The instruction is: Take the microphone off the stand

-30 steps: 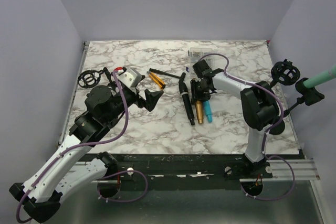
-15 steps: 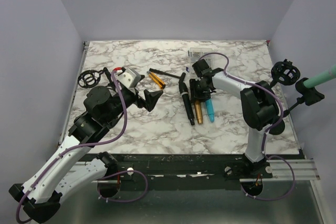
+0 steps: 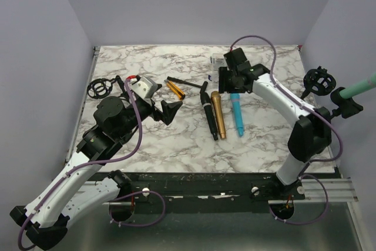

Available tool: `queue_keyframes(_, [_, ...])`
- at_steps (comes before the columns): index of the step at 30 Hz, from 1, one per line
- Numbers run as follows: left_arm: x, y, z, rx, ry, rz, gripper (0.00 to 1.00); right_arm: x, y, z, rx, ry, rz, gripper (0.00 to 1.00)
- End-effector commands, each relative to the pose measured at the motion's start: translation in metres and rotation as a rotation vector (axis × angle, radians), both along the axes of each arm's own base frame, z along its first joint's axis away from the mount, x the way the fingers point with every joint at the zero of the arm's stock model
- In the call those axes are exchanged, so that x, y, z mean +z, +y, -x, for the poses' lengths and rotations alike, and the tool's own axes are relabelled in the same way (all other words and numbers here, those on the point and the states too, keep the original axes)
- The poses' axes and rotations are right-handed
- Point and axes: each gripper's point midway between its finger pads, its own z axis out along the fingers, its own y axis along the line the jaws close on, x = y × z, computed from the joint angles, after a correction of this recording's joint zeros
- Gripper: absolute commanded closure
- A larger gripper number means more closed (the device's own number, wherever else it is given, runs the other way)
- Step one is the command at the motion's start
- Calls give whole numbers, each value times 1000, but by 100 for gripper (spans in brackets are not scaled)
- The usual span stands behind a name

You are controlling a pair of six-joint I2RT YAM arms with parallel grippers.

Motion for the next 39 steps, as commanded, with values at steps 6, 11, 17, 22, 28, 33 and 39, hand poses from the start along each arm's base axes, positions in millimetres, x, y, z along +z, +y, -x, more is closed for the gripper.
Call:
queue_keyframes(6, [8,1,7,-16,-24,30,1,144,-112,9,-312,-378,320,35])
queue_keyframes(11, [14,1,13,-34,-31,51,2,194,-169,30,-481,-496,367,31])
queue_keyframes(17, [18,1,17,-47,-35,65,2,212,-229,48,-642,-513,385,22])
queue_keyframes(22, [18,1,18,-51,-35,69,1,220,-248,50,-711,-510,400,21])
queue_keyframes(28, [19,0,20,-59,-34,72,1,219,-277,48,-781,-495,478,18])
queue_keyframes(33, [19,0,20,-60,-33,72,1,204,-285,35,-795,-463,441,18])
queue_keyframes(39, [17,-1,19,-59,-28,67,2,174,-285,20,-785,-413,342,33])
